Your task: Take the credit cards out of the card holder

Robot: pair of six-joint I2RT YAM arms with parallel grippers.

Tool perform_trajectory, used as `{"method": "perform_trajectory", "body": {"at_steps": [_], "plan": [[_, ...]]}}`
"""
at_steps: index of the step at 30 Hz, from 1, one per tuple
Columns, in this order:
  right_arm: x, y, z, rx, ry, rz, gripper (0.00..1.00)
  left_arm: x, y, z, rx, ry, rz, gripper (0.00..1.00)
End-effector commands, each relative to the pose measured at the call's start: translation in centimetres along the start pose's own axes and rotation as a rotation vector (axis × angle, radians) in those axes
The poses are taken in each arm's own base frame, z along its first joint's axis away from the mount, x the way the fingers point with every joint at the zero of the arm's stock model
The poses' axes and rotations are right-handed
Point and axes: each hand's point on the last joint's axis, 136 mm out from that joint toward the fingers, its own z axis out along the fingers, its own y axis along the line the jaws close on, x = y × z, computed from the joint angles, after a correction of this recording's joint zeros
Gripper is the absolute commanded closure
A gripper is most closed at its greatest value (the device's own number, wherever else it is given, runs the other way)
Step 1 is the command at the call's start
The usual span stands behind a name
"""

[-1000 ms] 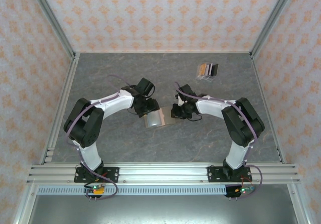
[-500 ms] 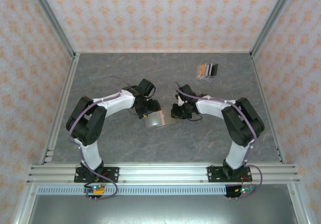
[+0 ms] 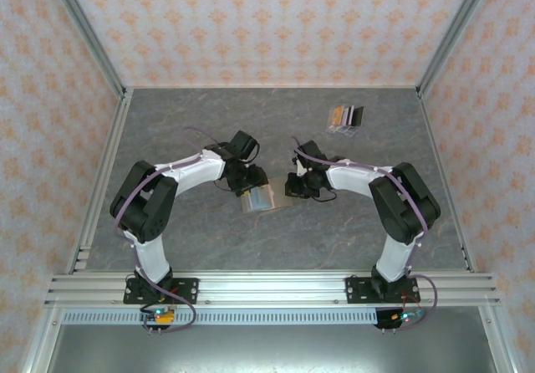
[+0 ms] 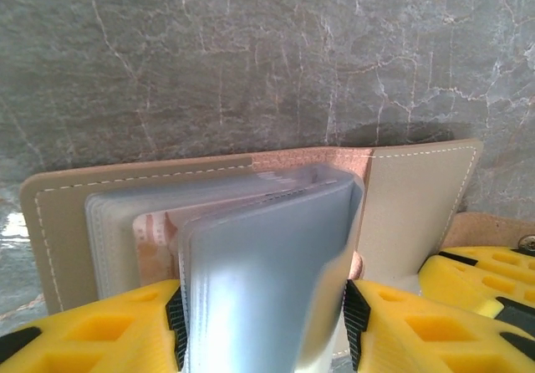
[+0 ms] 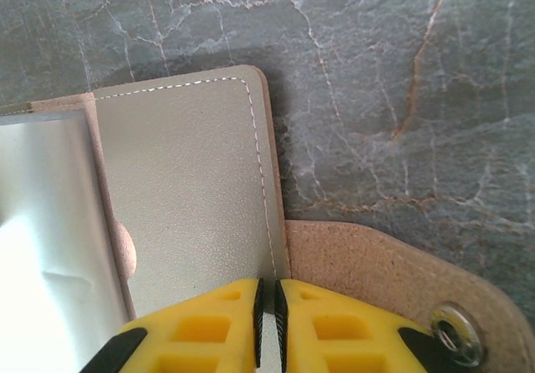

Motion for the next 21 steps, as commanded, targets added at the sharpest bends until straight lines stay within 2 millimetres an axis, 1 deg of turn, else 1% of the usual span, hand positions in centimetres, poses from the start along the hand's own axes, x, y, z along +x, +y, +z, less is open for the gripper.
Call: {"method": "perform_trajectory", "body": {"at_steps": [1,11,17,21], "plan": [[1.1,-1.3,1.5,0.037,0.042,0.016,0.84,-0.1,-2.1,-1.7,0.084,-0.020,0.053,0.47],[0.9,-1.1,1.2,0.028,0.026,0.008,0.84,0.6,-4.9,-2.3,0.190,-0.001,0.094,0.47],[0.5,-0.5,0.1,0.004,-0.017,-0.011,0.84,1.4,-6.0,-2.2,0.192,0.018,0.147,0.47],[-0.2,-0.3,-1.4,-0.007,-0.096,-0.021,0.84,1.4,-6.5,-2.2,0.208,0.018,0.148,0.47]]}}
